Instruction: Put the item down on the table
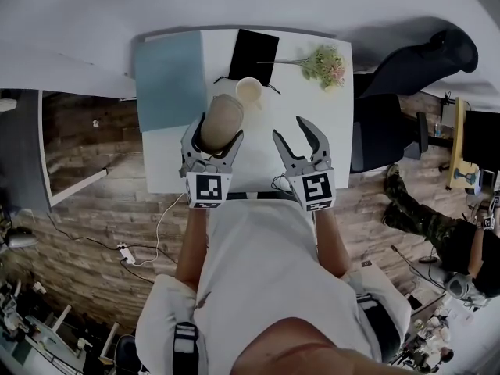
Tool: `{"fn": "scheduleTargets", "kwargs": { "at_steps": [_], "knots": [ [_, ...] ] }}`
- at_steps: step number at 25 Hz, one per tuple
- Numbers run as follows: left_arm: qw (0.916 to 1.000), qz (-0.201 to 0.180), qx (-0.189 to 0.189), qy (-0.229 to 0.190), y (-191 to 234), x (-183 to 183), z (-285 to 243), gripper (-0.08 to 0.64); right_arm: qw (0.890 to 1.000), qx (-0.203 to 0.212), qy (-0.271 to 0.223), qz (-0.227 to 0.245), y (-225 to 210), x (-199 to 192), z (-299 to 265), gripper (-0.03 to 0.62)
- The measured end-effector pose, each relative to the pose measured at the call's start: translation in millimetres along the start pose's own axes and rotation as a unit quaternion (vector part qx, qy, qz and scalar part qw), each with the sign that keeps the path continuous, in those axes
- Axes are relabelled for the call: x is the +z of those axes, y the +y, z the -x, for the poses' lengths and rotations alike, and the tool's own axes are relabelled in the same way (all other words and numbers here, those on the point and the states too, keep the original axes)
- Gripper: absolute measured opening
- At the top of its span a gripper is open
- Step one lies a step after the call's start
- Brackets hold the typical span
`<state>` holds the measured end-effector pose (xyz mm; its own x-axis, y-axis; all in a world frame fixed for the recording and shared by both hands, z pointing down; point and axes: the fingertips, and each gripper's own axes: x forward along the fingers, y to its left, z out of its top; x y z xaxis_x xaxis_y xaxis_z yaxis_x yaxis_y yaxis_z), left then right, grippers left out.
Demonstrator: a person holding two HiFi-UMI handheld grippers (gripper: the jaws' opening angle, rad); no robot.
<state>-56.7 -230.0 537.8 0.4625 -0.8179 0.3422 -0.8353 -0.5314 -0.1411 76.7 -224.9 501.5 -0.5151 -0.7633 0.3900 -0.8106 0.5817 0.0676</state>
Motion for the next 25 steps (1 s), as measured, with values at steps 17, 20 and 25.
{"fn": "scheduleTargets", "kwargs": {
  "at_steps": [17, 20, 25],
  "knots": [
    [0.998, 0.006, -0.036, 0.051, -25, -55, -9, 0.402, 0.997, 0.045, 0.062, 0.002, 29, -51, -16, 0.232],
    [0.9971, 0.006, -0.045, 0.061, -32, -65, -11, 0.402, 0.996, 0.048, 0.069, 0.0, 32, -58, -18, 0.232],
    [0.9952, 0.003, -0.06, 0.078, -40, -81, -17, 0.402, 0.995, 0.052, 0.085, -0.004, 36, -71, -22, 0.232]
  ]
}}
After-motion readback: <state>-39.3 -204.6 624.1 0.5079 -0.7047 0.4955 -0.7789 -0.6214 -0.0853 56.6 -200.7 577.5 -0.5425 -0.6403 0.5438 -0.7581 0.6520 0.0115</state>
